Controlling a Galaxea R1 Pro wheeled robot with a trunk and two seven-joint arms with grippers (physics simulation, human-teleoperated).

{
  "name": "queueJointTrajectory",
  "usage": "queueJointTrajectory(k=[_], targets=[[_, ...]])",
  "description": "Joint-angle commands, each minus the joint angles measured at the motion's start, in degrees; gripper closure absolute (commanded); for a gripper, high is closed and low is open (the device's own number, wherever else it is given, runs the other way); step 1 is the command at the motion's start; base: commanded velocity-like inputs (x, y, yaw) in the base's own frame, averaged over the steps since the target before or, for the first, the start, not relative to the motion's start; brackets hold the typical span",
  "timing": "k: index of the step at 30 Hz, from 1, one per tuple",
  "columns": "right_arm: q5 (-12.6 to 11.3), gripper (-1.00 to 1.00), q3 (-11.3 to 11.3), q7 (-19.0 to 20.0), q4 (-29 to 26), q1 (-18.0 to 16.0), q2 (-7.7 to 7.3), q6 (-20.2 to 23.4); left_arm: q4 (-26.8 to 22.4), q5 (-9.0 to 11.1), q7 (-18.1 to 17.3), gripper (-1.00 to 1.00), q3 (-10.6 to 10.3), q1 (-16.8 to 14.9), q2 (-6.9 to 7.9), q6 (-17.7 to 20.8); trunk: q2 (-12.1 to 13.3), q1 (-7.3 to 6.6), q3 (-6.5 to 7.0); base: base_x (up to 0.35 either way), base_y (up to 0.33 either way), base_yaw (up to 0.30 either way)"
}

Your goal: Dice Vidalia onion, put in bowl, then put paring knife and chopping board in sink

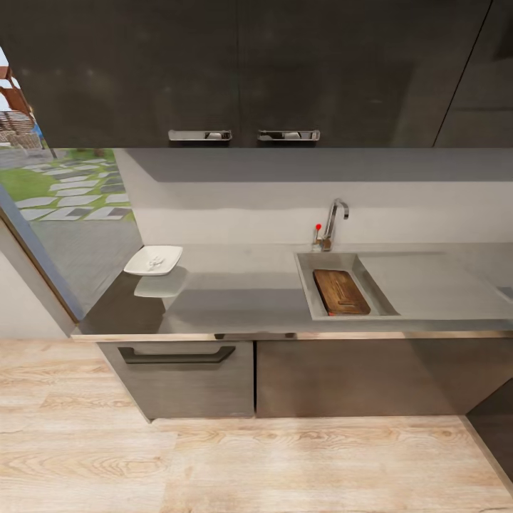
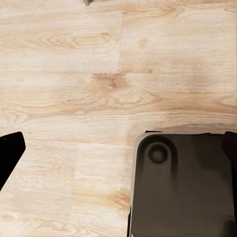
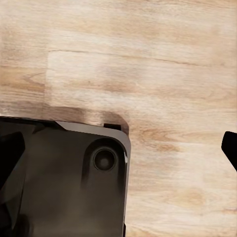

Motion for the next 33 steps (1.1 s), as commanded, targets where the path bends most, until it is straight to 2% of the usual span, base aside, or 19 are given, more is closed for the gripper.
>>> queueJointTrajectory(k=[1, 33], targets=[[-0.57, -1.0, 0.51, -0.13, 0.01, -0.03, -0.02, -0.17, -0.12, 0.54, 0.28, -1.0, -0.47, -0.01, 0.08, -0.11, -0.1, 0.03, -0.1, 0.0, 0.0, 0.0], [-0.57, -1.0, 0.51, -0.12, 0.01, -0.03, -0.02, -0.17, 0.14, 0.37, 0.28, -1.0, -0.54, -0.02, -0.09, -0.02, -0.1, 0.03, -0.1, 0.0, 0.0, 0.0]])
